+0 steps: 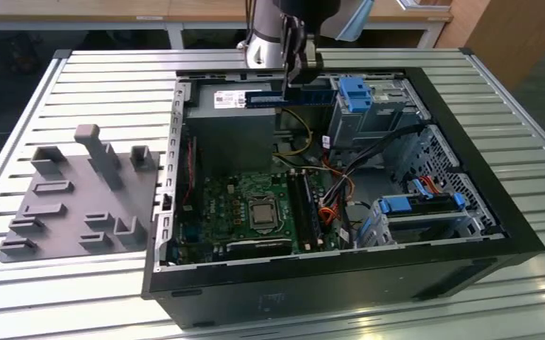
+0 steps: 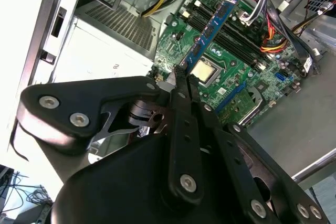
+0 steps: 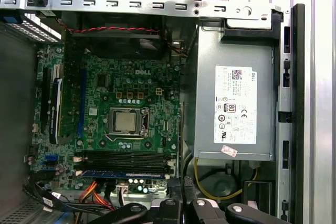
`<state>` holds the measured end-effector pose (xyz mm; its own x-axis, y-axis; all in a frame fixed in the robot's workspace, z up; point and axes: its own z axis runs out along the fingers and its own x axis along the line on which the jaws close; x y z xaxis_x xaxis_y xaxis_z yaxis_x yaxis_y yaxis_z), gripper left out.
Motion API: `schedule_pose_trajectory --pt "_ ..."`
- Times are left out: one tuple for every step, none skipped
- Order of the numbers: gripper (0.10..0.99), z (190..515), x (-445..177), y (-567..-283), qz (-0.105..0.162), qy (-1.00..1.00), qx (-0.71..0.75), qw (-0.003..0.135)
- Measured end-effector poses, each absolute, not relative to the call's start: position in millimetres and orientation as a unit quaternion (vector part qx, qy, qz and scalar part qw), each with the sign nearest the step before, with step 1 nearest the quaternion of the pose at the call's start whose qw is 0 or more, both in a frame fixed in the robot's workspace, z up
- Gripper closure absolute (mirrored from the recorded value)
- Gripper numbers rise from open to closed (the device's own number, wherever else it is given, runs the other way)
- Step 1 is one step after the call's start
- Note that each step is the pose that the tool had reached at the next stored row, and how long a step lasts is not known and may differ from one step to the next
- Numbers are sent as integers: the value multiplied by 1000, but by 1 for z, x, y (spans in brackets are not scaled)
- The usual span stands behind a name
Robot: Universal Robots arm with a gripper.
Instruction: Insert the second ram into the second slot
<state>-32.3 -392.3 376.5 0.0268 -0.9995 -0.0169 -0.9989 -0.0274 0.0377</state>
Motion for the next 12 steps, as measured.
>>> schedule_pose_trajectory --pt "953 376 -32 -393 -19 -697 716 8" --pt "953 376 -32 -393 -19 -697 716 8" --pt "953 377 -32 -393 -19 -697 716 8" --pt "953 377 -32 -393 -19 -697 716 8" --pt "953 377 -32 -394 -19 -697 716 8" --pt "953 377 -32 -394 -19 -697 716 8" --pt "953 377 -32 -394 -19 -697 716 8" --pt "953 377 -32 -399 -18 -697 716 8" --pt "953 377 -32 -403 -16 -697 716 11" --pt "953 377 -32 -403 -16 -697 716 11" --pt "953 377 -32 -403 -16 -697 716 11" --pt "953 377 -32 -403 -16 -697 716 11"
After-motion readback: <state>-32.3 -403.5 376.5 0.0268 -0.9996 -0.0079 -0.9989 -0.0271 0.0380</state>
